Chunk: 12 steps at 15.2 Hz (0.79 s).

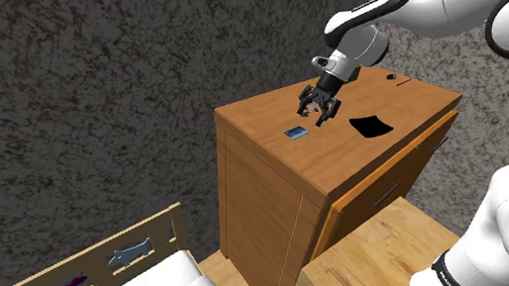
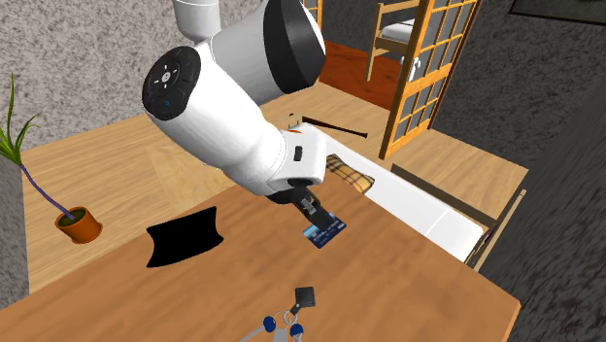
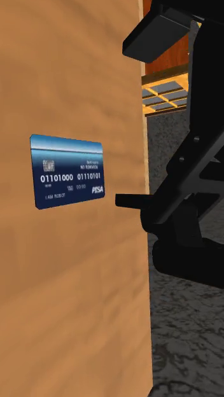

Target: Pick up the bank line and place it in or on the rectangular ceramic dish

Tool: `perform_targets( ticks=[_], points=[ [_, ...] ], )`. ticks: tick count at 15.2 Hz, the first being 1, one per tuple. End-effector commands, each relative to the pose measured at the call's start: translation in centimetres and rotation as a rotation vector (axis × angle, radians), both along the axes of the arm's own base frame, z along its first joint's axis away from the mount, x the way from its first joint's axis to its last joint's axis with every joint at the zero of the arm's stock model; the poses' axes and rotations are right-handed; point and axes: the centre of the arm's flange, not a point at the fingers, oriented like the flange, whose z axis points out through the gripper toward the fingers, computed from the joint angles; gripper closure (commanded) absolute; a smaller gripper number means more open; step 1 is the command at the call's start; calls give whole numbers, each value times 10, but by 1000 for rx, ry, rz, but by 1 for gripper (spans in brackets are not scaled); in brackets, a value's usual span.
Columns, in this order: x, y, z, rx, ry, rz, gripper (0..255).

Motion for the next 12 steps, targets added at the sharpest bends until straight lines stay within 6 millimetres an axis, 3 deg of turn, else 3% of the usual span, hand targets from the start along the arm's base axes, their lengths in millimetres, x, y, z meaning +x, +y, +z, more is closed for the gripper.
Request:
perform_targets(
  ticks=[1,9,12],
  points=[
    [25,11,-17,44,-27,117,0],
    [29,35,-51,54,-32,146,0],
    [29,37,-54,54,-32,146,0]
  ],
)
